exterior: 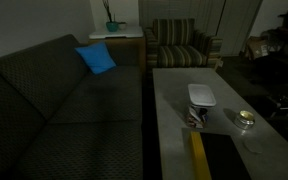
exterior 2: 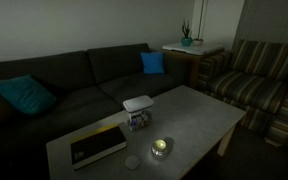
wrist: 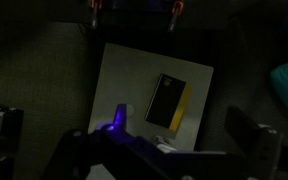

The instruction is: Push the button on the lid then place the lid on the table

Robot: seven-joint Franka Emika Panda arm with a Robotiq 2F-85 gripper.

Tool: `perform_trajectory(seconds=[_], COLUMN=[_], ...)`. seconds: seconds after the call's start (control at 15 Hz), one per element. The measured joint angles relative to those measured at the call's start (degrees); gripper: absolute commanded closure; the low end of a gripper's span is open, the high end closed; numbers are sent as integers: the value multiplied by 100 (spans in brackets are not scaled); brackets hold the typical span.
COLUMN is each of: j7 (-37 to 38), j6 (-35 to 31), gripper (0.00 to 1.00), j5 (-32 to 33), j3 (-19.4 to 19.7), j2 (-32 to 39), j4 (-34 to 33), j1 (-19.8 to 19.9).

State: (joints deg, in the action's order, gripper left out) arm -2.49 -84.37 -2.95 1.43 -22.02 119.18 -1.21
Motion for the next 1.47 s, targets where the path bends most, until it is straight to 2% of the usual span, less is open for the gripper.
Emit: perform_trajectory(seconds=[1.07,1.47], j7=[-1,-241], j6=[-35,-628], gripper=[0,0], j5=[3,-2], j3=[-2,-2], j2=[51,81], j4=[13,161], j1=[0,-32])
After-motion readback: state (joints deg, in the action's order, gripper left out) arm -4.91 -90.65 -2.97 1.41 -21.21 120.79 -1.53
